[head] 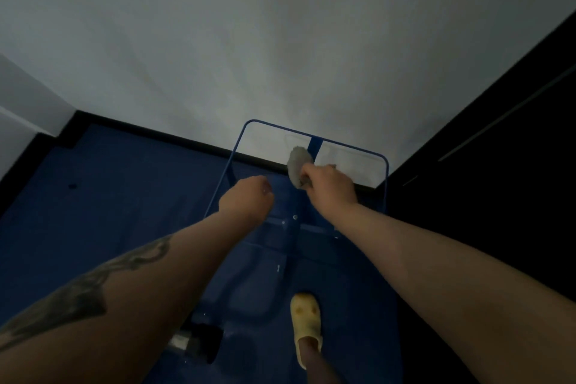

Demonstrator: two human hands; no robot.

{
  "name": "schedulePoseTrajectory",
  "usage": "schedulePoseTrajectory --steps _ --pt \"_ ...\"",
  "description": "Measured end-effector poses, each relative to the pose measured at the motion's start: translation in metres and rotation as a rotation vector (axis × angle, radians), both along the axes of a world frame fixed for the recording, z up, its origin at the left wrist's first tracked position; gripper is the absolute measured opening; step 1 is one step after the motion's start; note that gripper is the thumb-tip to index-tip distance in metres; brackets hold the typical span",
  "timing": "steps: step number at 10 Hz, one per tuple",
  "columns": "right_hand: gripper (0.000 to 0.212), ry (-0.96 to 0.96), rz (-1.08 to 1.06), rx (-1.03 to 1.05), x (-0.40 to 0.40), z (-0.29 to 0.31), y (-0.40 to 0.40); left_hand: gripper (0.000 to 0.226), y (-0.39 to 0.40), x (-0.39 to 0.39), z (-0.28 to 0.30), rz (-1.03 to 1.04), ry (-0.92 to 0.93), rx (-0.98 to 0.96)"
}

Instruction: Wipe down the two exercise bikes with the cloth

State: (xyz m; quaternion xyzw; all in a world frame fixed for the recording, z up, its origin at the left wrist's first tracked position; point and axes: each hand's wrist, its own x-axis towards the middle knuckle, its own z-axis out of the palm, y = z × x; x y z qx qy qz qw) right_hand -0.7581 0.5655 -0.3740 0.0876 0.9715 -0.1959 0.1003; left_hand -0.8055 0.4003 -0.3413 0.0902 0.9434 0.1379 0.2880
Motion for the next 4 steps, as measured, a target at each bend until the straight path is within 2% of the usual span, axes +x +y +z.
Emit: schedulePoseTrajectory --steps 2,4 --pt "0.014 -0.197 0.059 -0.121 0.015 -0.07 -0.024 0.031 -0.017 0.008 -0.04 0.034 -0.062 -0.047" --pt "0.036 -0.274 0.091 -0.169 0.022 -0.07 -0.023 0.03 -0.025 0.017 -0.037 0.057 -0.052 -0.038"
